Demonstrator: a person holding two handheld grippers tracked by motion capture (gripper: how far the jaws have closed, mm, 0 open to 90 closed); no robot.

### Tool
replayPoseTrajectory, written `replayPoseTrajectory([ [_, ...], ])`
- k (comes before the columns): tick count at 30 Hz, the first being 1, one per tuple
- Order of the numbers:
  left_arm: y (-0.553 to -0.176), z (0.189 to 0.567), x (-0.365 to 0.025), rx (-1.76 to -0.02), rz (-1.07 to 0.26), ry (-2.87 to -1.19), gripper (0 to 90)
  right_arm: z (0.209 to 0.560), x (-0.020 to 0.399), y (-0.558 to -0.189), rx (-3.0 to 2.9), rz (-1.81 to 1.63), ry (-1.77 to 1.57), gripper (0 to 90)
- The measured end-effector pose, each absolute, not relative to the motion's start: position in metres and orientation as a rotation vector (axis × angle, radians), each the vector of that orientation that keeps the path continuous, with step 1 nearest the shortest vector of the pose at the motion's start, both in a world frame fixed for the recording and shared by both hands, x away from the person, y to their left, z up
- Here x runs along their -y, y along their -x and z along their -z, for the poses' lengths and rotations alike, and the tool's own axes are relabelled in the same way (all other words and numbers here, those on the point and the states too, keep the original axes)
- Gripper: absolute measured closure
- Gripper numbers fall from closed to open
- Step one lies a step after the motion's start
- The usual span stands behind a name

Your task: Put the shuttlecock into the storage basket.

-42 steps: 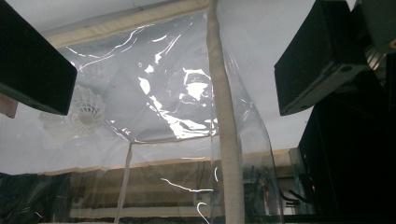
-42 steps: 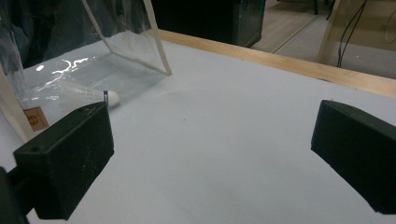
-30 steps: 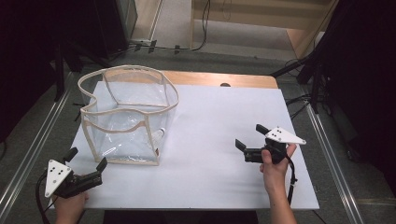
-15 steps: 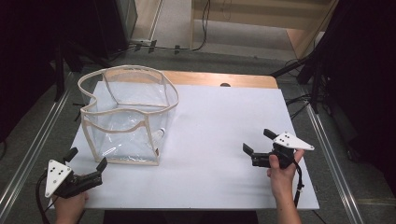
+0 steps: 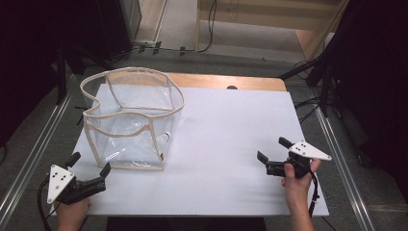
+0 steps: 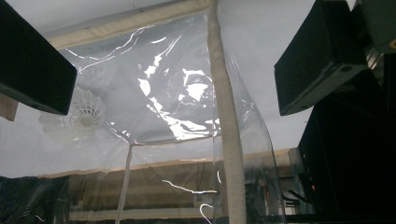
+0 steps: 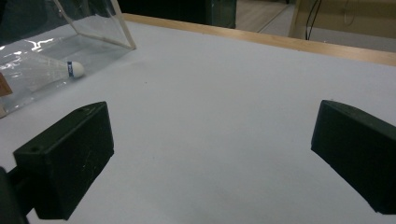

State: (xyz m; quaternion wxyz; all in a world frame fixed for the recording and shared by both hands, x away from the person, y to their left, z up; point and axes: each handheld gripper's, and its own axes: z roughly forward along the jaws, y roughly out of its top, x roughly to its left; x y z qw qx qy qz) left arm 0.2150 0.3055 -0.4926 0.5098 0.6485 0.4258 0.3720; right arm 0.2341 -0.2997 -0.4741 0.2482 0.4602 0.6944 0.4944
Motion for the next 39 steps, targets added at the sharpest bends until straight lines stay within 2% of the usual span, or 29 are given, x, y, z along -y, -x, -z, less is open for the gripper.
replayPoseTrajectory([
  [39, -0.214, 0.493, -0.305, -1.022, -0.901, -1.570, 0.0, 0.496, 0.349, -0.202, -1.811, -1.296, -1.366, 0.0],
])
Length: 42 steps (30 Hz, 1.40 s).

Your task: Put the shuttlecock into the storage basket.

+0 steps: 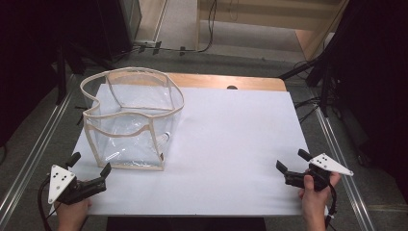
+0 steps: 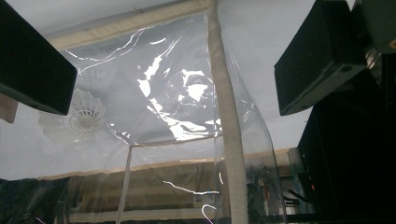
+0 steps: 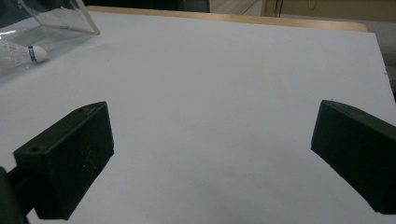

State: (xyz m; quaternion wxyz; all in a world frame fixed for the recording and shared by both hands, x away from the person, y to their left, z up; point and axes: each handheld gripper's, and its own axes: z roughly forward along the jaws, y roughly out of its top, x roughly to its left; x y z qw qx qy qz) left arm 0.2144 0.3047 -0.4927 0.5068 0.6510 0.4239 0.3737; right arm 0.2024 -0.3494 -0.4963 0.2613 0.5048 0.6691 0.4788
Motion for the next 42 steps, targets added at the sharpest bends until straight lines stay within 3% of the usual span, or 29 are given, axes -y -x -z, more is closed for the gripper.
replayPoseTrajectory([
  [42, -0.216, 0.493, -0.303, -1.024, -0.908, -1.576, 0.0, 0.511, 0.387, -0.192, -1.757, -1.315, -1.383, 0.0],
])
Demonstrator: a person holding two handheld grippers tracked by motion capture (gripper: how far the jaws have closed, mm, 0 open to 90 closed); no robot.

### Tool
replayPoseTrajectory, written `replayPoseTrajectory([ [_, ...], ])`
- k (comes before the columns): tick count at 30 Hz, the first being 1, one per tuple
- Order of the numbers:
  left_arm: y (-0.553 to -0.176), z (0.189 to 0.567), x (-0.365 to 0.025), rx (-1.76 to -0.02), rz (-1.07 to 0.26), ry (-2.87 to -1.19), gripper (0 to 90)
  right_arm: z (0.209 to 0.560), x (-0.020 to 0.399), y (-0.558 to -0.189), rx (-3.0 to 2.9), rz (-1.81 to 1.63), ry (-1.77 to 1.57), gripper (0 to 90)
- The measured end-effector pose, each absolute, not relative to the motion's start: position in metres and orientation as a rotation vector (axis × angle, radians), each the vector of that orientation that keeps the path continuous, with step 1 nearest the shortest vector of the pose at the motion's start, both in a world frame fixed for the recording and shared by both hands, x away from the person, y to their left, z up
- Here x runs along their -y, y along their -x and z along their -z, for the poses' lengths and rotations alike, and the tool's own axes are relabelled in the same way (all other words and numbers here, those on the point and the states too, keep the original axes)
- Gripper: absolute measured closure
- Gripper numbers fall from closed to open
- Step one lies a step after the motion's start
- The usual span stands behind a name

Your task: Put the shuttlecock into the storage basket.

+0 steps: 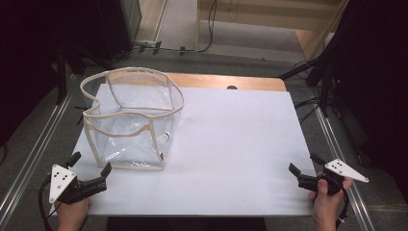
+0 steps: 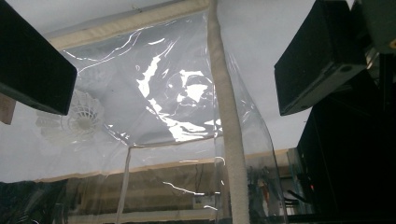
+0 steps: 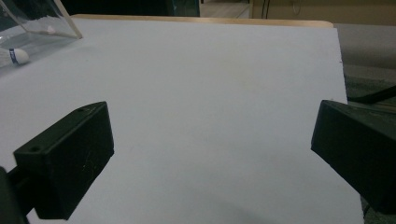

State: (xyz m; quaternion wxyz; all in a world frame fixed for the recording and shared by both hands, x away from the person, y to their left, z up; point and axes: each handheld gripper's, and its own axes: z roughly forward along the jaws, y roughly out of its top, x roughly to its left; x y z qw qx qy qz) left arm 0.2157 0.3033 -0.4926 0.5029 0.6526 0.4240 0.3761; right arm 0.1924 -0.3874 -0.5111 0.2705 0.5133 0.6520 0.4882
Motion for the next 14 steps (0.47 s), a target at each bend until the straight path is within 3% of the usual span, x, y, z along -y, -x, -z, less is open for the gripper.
replayPoseTrajectory([
  [14, -0.2160, 0.4925, -0.3040, -1.029, -0.909, -1.571, 0.0, 0.5167, 0.3847, -0.1950, -1.734, -1.296, -1.403, 0.0],
])
